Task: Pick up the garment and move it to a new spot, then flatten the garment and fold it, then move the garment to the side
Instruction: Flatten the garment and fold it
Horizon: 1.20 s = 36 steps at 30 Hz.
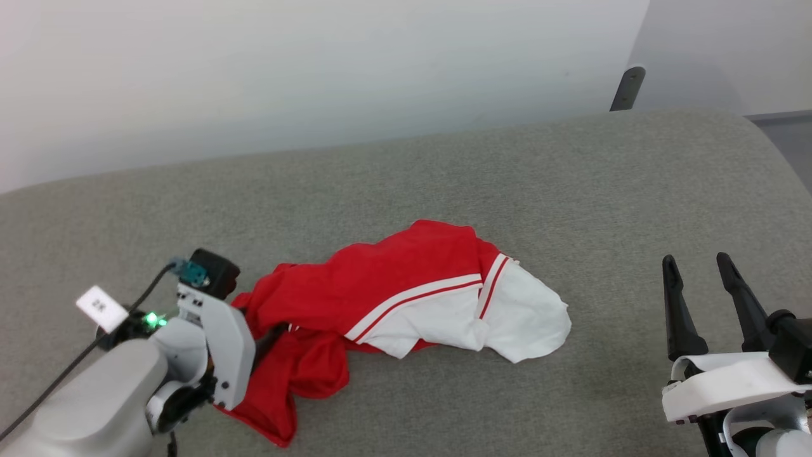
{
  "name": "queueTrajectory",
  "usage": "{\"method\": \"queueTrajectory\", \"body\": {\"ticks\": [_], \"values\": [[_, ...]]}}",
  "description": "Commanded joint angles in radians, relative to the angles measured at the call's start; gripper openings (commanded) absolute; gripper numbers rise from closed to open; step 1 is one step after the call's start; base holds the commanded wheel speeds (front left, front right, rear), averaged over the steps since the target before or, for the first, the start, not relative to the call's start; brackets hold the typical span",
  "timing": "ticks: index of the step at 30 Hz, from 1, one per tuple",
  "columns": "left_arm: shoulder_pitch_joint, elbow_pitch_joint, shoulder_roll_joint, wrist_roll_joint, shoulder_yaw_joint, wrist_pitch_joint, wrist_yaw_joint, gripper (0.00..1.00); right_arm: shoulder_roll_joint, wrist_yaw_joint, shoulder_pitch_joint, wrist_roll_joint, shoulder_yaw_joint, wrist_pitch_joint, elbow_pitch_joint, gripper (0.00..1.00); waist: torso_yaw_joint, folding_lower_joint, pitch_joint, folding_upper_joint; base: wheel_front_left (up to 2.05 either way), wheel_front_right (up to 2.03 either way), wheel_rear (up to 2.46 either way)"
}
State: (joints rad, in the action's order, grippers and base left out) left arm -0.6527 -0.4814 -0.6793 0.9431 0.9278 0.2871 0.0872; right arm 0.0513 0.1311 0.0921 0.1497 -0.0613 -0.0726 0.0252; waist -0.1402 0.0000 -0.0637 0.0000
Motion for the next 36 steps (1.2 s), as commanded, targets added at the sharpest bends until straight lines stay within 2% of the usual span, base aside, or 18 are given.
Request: {"method": "queueTrajectory", "body": {"ticks": [1, 10, 16, 27, 36], "values": [[-0.018, 0.032, 0.0, -0.001, 0.002, 0.013, -0.005, 1.0, -0.002, -0.001, -0.007, -0.006, -0.005, -0.013, 0.01, 1.0, -0.012, 0.0, 0.01, 0.0, 0.0, 0.0, 0.0], [-0.051, 0.216, 0.022, 0.019, 0.017, 0.106, -0.036, 1.0, -0.002, -0.001, 0.003, -0.008, -0.004, -0.025, 0.041, 1.0, -0.08, 0.0, 0.003, 0.0, 0.0, 0.0, 0.0], [-0.062, 0.267, 0.032, 0.012, 0.039, 0.148, -0.036, 1.0, -0.002, -0.001, 0.017, 0.009, -0.003, -0.036, 0.042, 1.0, -0.138, 0.0, -0.032, 0.0, 0.0, 0.0, 0.0], [-0.071, 0.252, 0.035, -0.012, 0.085, 0.153, 0.005, 1.0, -0.002, -0.001, 0.039, 0.052, -0.001, -0.087, 0.011, 1.0, -0.237, 0.0, -0.128, 0.0, 0.0, 0.0, 0.0], [-0.091, 0.186, 0.038, -0.031, 0.107, 0.117, 0.028, 1.0, -0.002, -0.001, 0.057, 0.065, 0.01, -0.119, -0.025, 1.0, -0.265, 0.0, -0.156, 0.0, 0.0, 0.0, 0.0]]}}
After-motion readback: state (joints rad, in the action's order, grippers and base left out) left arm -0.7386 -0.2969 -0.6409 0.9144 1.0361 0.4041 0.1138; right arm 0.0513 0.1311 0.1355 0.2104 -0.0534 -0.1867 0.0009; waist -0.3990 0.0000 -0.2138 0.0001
